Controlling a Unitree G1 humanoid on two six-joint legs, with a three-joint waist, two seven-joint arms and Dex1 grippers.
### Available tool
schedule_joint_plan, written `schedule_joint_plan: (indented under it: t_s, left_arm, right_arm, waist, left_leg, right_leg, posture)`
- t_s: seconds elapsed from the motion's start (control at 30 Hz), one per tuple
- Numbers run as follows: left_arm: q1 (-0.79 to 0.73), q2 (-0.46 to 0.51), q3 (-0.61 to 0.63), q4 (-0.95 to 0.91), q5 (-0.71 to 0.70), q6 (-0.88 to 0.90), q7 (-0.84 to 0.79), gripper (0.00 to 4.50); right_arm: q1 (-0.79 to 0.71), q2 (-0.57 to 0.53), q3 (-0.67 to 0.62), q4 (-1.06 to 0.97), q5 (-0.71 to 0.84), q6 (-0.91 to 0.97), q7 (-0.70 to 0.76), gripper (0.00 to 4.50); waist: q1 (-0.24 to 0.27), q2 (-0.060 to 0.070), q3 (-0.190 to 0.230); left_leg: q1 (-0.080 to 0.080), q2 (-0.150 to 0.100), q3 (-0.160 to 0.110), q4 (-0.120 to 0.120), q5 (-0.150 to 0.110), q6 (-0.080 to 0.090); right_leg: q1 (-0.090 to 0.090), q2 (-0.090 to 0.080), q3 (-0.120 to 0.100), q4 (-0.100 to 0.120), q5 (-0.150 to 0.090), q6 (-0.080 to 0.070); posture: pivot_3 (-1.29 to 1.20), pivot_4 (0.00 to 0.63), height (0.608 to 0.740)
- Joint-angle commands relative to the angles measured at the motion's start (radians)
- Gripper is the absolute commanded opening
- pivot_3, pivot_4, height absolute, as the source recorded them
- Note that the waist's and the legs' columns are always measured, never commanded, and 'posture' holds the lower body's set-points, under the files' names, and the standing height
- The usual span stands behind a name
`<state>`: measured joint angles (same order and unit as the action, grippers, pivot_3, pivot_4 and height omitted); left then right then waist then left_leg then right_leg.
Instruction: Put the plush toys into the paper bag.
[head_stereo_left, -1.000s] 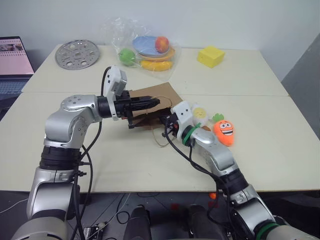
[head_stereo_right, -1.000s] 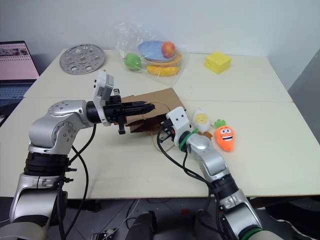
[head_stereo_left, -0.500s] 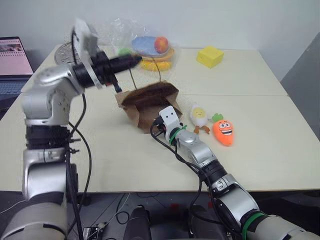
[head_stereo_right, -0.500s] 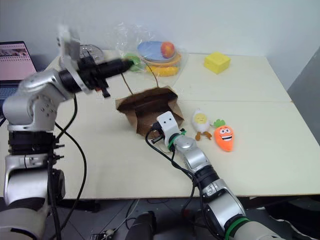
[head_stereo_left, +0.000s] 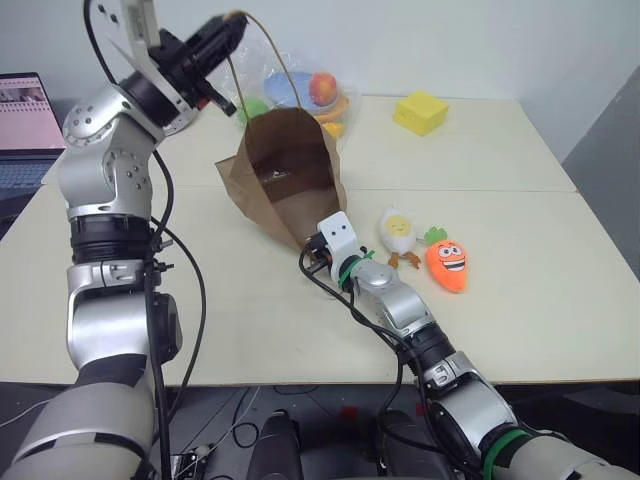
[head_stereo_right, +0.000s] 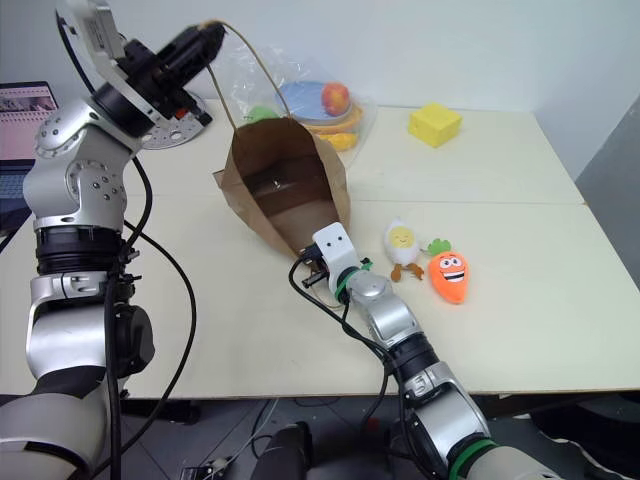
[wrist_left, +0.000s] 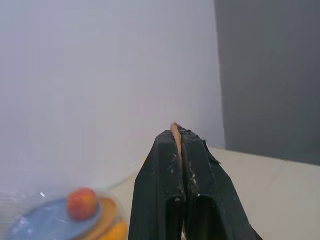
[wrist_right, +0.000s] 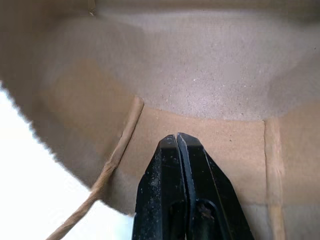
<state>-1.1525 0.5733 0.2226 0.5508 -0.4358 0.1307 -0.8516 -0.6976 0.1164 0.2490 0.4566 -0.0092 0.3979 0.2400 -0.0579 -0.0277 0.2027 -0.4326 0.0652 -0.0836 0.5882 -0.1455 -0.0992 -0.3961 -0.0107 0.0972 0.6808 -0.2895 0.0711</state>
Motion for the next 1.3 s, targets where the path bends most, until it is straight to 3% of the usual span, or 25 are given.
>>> schedule_joint_plan:
  t_s: [0.03, 0.2, 0.4, 0.57, 0.67, 0.73, 0.87, 0.93, 1.03, 1.13, 1.3]
  left_arm:
    - [-0.071, 0.013, 0.037, 0.028, 0.016, -0.087, 0.034, 0.00]
    - [-0.009, 0.006, -0.009, 0.017, 0.029, -0.039, -0.018, 0.00]
    - [0.134, -0.015, -0.073, -0.127, 0.030, 0.025, -0.079, 0.00]
    - [0.158, -0.017, -0.081, -0.171, 0.028, 0.040, -0.085, 0.00]
    - [0.162, -0.016, -0.088, -0.182, 0.031, 0.048, -0.094, 0.00]
    - [0.162, -0.015, -0.088, -0.188, 0.028, 0.055, -0.098, 0.00]
    - [0.169, -0.007, -0.093, -0.201, 0.029, 0.069, -0.112, 0.00]
    - [0.164, -0.003, -0.093, -0.201, 0.028, 0.076, -0.114, 0.00]
    - [0.163, 0.003, -0.091, -0.202, 0.027, 0.083, -0.123, 0.00]
    - [0.157, 0.009, -0.093, -0.203, 0.025, 0.094, -0.136, 0.00]
    - [0.147, 0.010, -0.092, -0.210, 0.022, 0.110, -0.148, 0.00]
  right_arm:
    - [0.027, -0.005, -0.015, 0.012, -0.002, 0.052, -0.005, 0.03]
    - [0.022, 0.005, -0.024, -0.007, 0.003, 0.061, -0.002, 0.03]
    - [0.012, 0.012, -0.026, -0.075, 0.022, 0.057, 0.035, 0.03]
    - [0.018, -0.001, -0.021, -0.184, 0.038, 0.069, 0.079, 0.03]
    - [0.035, -0.028, -0.028, -0.345, 0.083, 0.144, 0.131, 0.57]
    - [0.043, -0.042, -0.037, -0.426, 0.097, 0.180, 0.134, 1.27]
    - [0.135, -0.131, -0.093, -0.780, 0.191, 0.334, 0.166, 2.68]
    - [0.191, -0.212, -0.139, -0.921, 0.205, 0.372, 0.173, 3.38]
    - [0.226, -0.265, -0.187, -1.012, 0.225, 0.418, 0.148, 4.45]
    - [0.261, -0.292, -0.240, -1.009, 0.167, 0.482, 0.049, 4.45]
    - [0.301, -0.316, -0.175, -0.866, 0.103, 0.446, 0.005, 4.45]
  waist:
    - [-0.001, 0.000, 0.000]
    - [-0.001, 0.000, 0.000]
    - [-0.001, 0.000, 0.000]
    - [-0.001, 0.000, 0.000]
    - [-0.001, 0.000, 0.000]
    - [-0.001, 0.000, 0.000]
    - [0.003, 0.000, 0.000]
    - [0.006, 0.000, 0.000]
    - [0.003, 0.000, 0.000]
    - [-0.002, 0.000, 0.000]
    - [-0.001, 0.000, 0.000]
  left_leg:
    - [0.000, 0.000, 0.000, 0.000, 0.000, 0.000]
    - [0.000, 0.000, 0.000, 0.000, 0.000, 0.000]
    - [0.000, 0.000, 0.000, 0.000, 0.000, 0.000]
    - [-0.001, 0.000, 0.000, 0.000, 0.000, 0.000]
    - [-0.001, 0.000, 0.000, 0.000, 0.000, 0.000]
    - [-0.001, 0.000, 0.000, 0.000, 0.000, 0.000]
    - [-0.002, 0.000, 0.000, 0.000, 0.000, 0.000]
    - [-0.002, 0.000, 0.000, 0.000, 0.000, 0.000]
    - [-0.002, 0.000, 0.000, 0.000, 0.000, 0.000]
    - [-0.001, 0.000, 0.000, 0.000, 0.000, 0.000]
    - [-0.002, 0.000, 0.001, 0.000, 0.000, 0.000]
  right_leg:
    - [0.000, 0.000, 0.000, 0.000, 0.000, 0.000]
    - [0.000, 0.000, 0.000, 0.000, 0.000, 0.000]
    - [0.000, 0.000, 0.000, 0.001, 0.000, 0.000]
    - [-0.001, 0.000, 0.000, 0.000, 0.001, 0.000]
    - [-0.001, 0.000, 0.000, 0.000, 0.001, 0.000]
    - [-0.001, 0.000, 0.000, 0.000, 0.001, 0.000]
    - [-0.001, 0.000, 0.000, 0.000, 0.000, 0.000]
    - [-0.002, 0.000, 0.000, 0.000, 0.000, 0.000]
    - [-0.002, 0.000, 0.000, -0.001, 0.000, 0.001]
    - [-0.002, 0.000, 0.000, 0.000, -0.002, 0.004]
    - [-0.002, 0.000, 0.001, 0.000, -0.002, 0.004]
  posture:
    - [0.00, 0.150, 0.740]
    - [0.00, 0.150, 0.740]
    - [0.00, 0.150, 0.740]
    - [0.00, 0.150, 0.740]
    - [0.00, 0.150, 0.740]
    - [0.00, 0.150, 0.740]
    - [0.00, 0.150, 0.740]
    - [0.00, 0.150, 0.740]
    - [0.00, 0.150, 0.740]
    - [0.00, 0.150, 0.740]
    - [0.00, 0.150, 0.740]
